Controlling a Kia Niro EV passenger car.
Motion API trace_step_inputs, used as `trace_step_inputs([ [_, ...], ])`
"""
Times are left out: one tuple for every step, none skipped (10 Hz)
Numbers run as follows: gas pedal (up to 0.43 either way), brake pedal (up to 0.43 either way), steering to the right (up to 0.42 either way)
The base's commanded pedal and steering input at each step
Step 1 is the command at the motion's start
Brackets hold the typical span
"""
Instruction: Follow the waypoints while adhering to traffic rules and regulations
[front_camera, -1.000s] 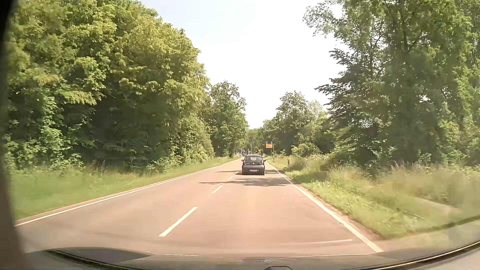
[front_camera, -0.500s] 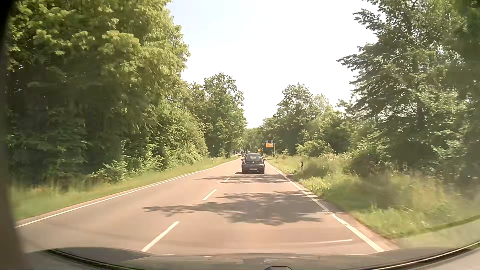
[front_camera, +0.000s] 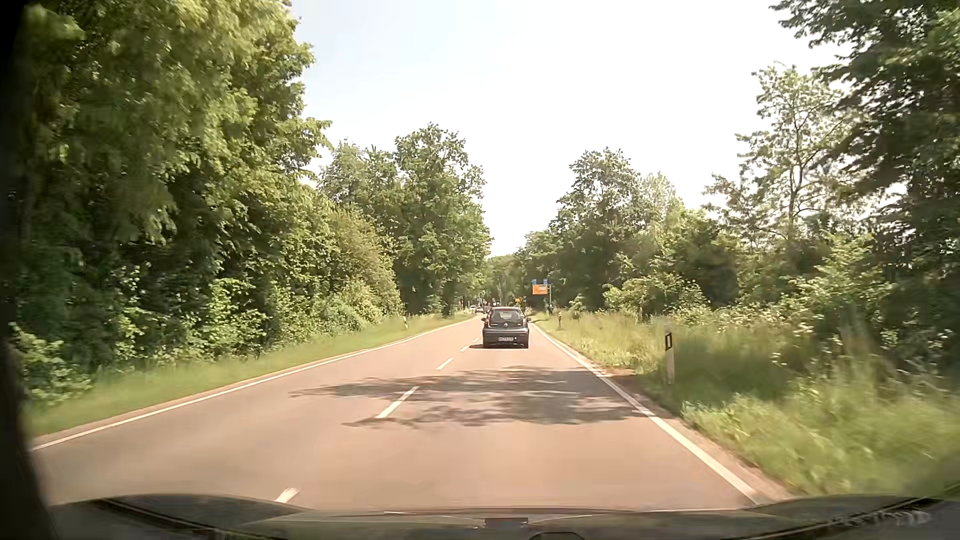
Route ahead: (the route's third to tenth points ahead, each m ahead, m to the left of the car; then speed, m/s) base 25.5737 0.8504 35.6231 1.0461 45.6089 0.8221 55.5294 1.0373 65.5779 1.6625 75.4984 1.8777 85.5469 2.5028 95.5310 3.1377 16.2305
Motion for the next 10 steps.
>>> trace_step_inputs([
  [0.157,0.0,0.0],
  [0.157,0.0,0.0],
  [0.157,0.0,0.0],
  [0.15,0.0,0.0],
  [0.138,0.0,0.0],
  [0.138,0.0,0.0],
  [0.13,0.0,0.0],
  [0.13,0.0,0.0],
  [0.13,0.0,0.0],
  [0.13,0.0,0.0],
])
